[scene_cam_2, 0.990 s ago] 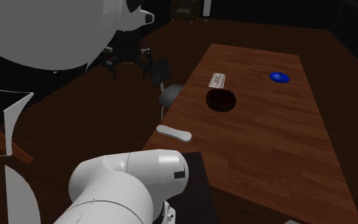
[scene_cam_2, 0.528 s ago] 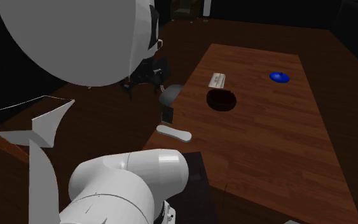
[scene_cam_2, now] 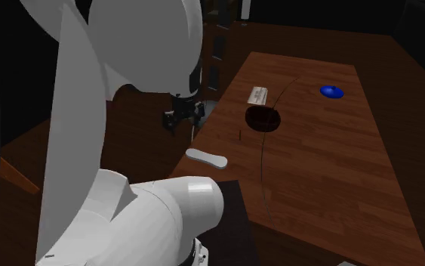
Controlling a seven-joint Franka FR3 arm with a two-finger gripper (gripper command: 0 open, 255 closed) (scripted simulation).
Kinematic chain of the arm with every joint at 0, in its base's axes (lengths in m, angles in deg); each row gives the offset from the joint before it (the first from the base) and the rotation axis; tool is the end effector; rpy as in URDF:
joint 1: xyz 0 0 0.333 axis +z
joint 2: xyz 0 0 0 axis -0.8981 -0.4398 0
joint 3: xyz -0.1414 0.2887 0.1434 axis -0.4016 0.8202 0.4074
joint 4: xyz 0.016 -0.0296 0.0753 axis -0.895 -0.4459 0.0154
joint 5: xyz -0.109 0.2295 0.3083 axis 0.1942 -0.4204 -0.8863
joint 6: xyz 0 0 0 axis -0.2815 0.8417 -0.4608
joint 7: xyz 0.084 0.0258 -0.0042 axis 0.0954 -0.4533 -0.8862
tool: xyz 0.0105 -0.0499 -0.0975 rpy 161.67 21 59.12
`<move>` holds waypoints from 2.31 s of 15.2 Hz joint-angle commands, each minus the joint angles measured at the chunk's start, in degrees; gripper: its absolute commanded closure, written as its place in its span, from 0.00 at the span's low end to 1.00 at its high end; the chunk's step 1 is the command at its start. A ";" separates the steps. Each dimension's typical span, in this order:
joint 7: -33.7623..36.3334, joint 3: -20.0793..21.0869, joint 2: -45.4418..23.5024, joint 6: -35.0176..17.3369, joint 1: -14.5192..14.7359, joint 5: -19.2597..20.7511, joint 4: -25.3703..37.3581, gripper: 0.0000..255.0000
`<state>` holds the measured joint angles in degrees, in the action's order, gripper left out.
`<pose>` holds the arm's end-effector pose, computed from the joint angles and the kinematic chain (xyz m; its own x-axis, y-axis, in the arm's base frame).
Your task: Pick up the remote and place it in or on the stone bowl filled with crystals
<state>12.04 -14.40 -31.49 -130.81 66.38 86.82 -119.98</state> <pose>0.3244 -0.0625 0.4065 0.8944 0.4451 0.0443 0.4470 -0.8929 -0.0543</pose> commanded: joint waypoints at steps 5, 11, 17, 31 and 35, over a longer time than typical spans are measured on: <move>-12.48 -5.62 -13.07 -14.34 1.76 2.43 -1.28 0.00; -28.33 -10.83 -30.24 -28.35 5.71 -2.45 1.54 0.00; -51.16 -6.42 -48.46 -38.61 3.50 -18.84 8.34 0.00; -58.86 2.84 -59.27 -45.59 -4.54 -25.66 12.58 0.00; -58.85 2.83 -59.26 -45.58 -4.54 -25.66 12.58 1.00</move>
<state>-46.82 -11.57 -90.74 -176.41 61.84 61.16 -107.39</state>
